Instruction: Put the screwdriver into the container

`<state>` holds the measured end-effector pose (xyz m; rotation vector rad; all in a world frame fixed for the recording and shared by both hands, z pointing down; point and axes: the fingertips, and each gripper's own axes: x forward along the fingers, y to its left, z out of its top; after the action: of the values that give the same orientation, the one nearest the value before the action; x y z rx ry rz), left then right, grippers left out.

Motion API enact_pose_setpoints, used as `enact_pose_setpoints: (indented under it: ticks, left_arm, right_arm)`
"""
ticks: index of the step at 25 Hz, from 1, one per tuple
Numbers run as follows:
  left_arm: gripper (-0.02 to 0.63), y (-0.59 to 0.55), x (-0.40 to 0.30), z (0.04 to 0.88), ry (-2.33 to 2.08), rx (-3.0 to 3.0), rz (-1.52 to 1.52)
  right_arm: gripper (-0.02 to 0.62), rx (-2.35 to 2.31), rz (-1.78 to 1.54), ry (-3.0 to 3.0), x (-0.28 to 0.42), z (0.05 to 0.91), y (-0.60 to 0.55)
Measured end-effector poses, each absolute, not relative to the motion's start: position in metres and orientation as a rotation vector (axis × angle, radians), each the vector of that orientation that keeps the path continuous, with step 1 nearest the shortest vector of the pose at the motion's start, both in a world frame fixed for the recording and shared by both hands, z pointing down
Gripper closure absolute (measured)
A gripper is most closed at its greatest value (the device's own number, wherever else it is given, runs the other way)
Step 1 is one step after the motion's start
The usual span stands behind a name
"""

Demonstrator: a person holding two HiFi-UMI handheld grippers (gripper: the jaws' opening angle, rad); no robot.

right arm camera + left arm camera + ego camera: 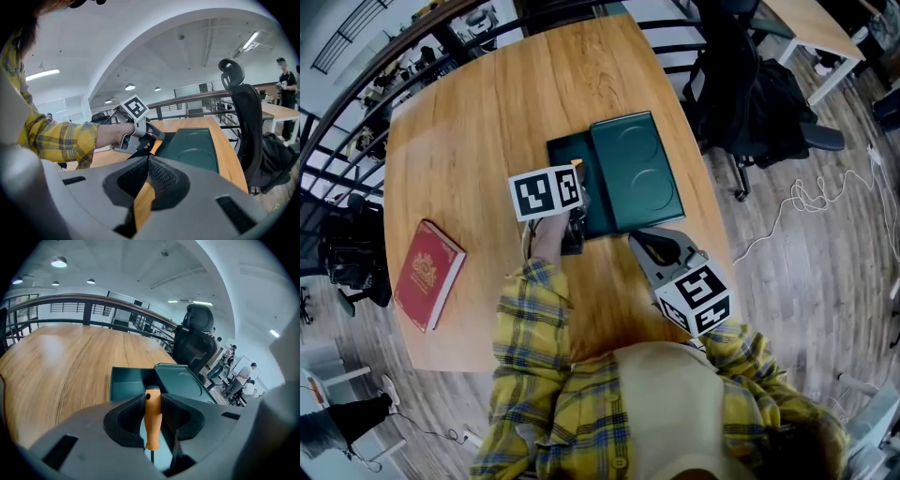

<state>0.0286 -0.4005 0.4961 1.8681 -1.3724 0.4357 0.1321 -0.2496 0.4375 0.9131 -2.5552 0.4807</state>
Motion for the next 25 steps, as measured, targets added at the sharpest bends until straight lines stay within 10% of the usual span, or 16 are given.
enact_pose_setpoints:
  ticks: [25]
  left_arm:
    - [0.497,-0.395,0.042,0.533,-1.224,1.710,0.816]
  right_arm:
    - [0.529,0.907,0.495,-2.563,0.130,0.438,-0.250]
